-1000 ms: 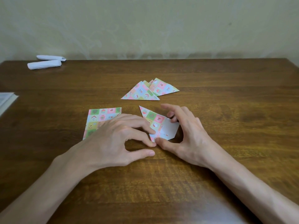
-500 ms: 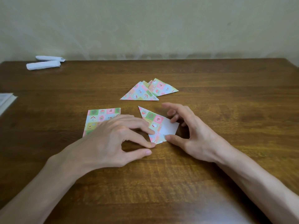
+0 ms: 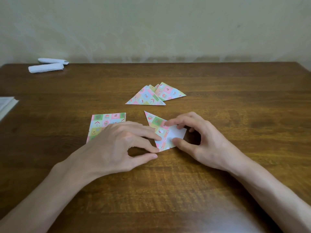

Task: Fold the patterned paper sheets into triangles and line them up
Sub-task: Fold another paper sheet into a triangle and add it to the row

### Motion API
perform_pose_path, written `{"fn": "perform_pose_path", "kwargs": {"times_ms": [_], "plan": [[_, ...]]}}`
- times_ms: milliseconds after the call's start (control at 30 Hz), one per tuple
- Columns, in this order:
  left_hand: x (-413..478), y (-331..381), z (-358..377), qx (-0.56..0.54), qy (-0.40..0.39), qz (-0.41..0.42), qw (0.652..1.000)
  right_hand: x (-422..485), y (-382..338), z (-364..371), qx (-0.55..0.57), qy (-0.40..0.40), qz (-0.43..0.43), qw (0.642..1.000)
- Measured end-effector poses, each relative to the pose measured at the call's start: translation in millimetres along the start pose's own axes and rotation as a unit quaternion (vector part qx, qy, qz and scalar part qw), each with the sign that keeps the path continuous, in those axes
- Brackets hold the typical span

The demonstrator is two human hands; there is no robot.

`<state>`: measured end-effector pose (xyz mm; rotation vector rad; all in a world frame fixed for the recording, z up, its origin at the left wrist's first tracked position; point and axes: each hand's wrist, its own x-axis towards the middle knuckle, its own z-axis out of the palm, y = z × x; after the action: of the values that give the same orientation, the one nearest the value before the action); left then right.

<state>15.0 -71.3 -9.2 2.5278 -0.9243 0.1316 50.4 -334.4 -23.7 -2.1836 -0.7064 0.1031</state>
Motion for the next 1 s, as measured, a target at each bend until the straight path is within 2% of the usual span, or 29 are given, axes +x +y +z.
{"fn": "perform_pose_path", "kwargs": {"times_ms": [133, 367, 500, 733, 1000], "plan": [[-1, 0, -1, -0.005, -0.004, -0.011, 1.000, -2, 0, 2, -0.040, 0.021, -0.015, 0.999], [3, 3, 4, -0.025, 0.057, -0.043, 0.997, -2, 1, 5, -0.116, 0.049, -0.049, 0.991], [5, 9, 8, 0.004, 0.098, -0.104, 0.990, -2, -1, 6, -0.131, 0.039, -0.050, 0.989], [11, 23, 25, 0.040, 0.076, -0.164, 0.983, -2, -2, 9, -0.119, 0.052, -0.052, 0.990], [13, 22, 21, 0.021, 0.059, -0.169, 0.984, -3, 2, 8, -0.106, 0.047, -0.055, 0.992]]}}
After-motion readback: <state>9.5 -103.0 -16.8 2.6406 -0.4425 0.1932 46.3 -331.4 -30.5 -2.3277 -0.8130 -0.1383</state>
